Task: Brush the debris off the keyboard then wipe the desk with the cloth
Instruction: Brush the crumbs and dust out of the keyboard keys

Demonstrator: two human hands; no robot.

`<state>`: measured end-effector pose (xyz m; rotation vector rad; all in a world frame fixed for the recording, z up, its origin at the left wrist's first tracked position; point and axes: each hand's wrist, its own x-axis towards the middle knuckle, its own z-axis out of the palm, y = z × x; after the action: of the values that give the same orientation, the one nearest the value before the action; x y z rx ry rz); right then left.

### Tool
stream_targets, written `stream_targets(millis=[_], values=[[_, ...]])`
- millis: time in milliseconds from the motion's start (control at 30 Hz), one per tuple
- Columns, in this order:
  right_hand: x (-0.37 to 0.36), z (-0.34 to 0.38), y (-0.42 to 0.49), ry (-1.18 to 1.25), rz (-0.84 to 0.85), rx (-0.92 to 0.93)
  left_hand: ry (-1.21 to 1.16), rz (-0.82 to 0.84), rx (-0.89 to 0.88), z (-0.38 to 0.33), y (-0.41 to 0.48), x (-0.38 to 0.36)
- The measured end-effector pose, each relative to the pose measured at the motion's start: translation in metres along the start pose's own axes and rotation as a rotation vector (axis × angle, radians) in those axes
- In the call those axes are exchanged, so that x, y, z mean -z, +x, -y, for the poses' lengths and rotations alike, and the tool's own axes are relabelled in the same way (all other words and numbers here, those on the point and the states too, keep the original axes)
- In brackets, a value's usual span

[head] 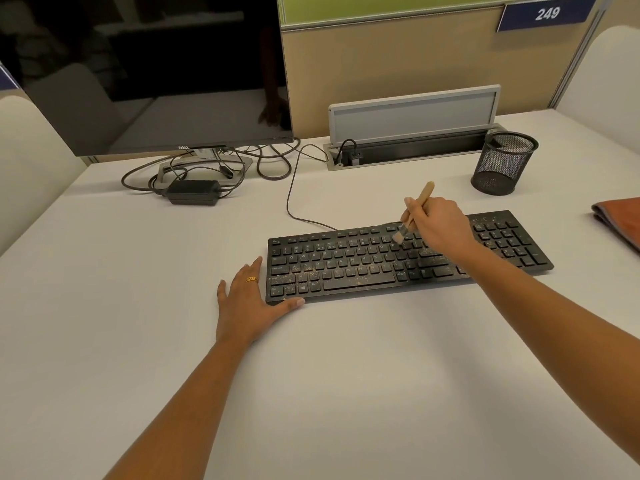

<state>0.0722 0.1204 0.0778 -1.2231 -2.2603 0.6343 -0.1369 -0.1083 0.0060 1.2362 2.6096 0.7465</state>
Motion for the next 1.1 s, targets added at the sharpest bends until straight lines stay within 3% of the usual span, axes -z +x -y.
stream_targets(millis=[167, 300, 367, 500, 567, 700, 867, 1000, 1100], values=[[-0.001, -0.004, -0.002, -0.073, 0.062, 0.008, 0.006, -0.002, 0.001, 0.001, 0.0, 0.0], [0.002, -0.006, -0.004, 0.049, 0.019, 0.026, 0.006, -0.009, -0.002, 0.001, 0.0, 0.0], [0.005, -0.007, -0.005, 0.06, 0.09, 0.074, 0.01, -0.007, -0.004, 0.002, 0.0, 0.0], [0.013, -0.005, 0.0, -0.134, 0.144, 0.137, 0.011, 0.01, -0.005, 0.001, 0.0, 0.0], [0.016, -0.006, 0.003, -0.12, 0.109, 0.164, 0.011, 0.012, -0.006, 0.001, 0.0, 0.0], [0.016, -0.016, 0.003, -0.13, 0.237, 0.259, 0.016, 0.012, -0.005, 0.001, 0.0, 0.001], [0.028, -0.021, 0.009, -0.334, 0.186, 0.25, 0.011, 0.01, -0.011, 0.002, 0.0, 0.0], [0.029, -0.015, 0.006, -0.248, 0.131, 0.221, 0.014, 0.011, -0.008, 0.002, 0.0, 0.0], [0.024, -0.016, 0.003, -0.169, 0.178, 0.211, 0.016, 0.01, -0.009, 0.002, 0.0, 0.0]])
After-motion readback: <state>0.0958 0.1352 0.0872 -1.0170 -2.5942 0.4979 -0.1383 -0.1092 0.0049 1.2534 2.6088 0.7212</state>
